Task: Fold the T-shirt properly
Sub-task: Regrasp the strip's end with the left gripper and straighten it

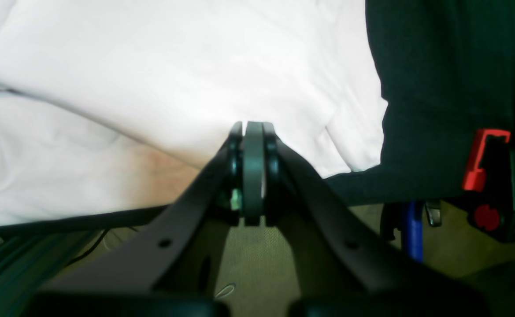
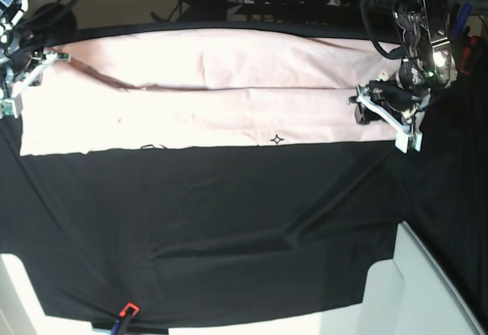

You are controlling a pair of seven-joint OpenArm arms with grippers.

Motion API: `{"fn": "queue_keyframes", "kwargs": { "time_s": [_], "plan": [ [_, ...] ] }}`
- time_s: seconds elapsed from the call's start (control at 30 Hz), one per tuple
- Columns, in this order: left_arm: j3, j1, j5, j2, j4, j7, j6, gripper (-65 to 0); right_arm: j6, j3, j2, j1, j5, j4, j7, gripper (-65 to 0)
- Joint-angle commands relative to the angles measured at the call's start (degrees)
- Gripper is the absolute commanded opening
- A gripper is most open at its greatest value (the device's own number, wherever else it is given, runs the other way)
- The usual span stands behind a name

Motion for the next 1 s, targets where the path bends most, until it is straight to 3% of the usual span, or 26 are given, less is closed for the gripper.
{"fn": "queue_keyframes", "kwargs": {
  "time_s": [0.0, 0.23, 0.77, 0.97],
  "plan": [
    [-0.2, -0.3, 0.5, -1.0, 0.2, -0.8, -0.1, -32.2, -0.1, 0.2, 0.5, 0.1, 0.6, 0.9, 0.8, -64.9],
    [-0.2, 1.5, 10.4, -0.9, -0.4, -0.9, -0.1, -32.4, -0.1, 0.2, 0.5, -0.4, 0.7, 0.9, 1.1, -64.9],
    [-1.1, 4.8, 10.4, -1.5, 5.3, -0.8, -0.1, -32.4, -0.1, 0.1, 1.5, 0.8, 0.8, 1.0, 1.2, -64.9],
    [-2.4, 5.0, 10.3, 2.0, 14.1, -0.4, -0.1, -32.2, -0.1, 0.1, 1.8, 1.5, 0.8, 0.9, 1.2, -64.9]
  ]
}}
